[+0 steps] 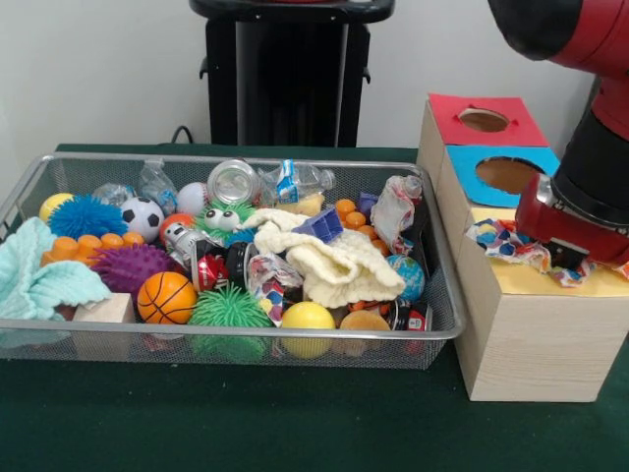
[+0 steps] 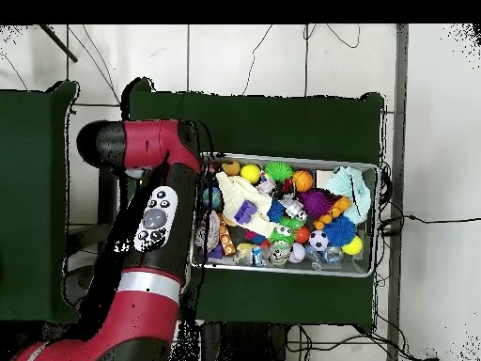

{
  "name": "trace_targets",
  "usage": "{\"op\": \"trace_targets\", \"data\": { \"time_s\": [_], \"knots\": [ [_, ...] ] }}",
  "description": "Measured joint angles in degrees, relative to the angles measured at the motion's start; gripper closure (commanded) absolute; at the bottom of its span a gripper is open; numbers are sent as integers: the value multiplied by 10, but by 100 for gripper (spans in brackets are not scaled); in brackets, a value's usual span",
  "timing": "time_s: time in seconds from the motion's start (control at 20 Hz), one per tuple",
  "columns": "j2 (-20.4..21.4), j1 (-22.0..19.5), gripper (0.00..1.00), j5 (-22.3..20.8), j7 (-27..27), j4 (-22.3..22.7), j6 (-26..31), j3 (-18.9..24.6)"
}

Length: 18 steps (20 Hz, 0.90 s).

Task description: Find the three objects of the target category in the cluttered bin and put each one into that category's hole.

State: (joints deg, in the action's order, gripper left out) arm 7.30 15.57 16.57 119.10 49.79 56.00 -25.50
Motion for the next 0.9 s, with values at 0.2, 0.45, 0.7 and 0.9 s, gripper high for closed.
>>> {"op": "trace_targets", "data": {
  "time_s": [0.2,0.45,0.7,0.9],
  "knots": [
    [-11,-8,100,7,3,-24,36,1],
    [-15,-32,100,25,3,-38,75,27],
    [-15,-79,100,55,-1,-42,124,93],
    [-19,-151,100,90,-43,-30,173,199]
  ]
}}
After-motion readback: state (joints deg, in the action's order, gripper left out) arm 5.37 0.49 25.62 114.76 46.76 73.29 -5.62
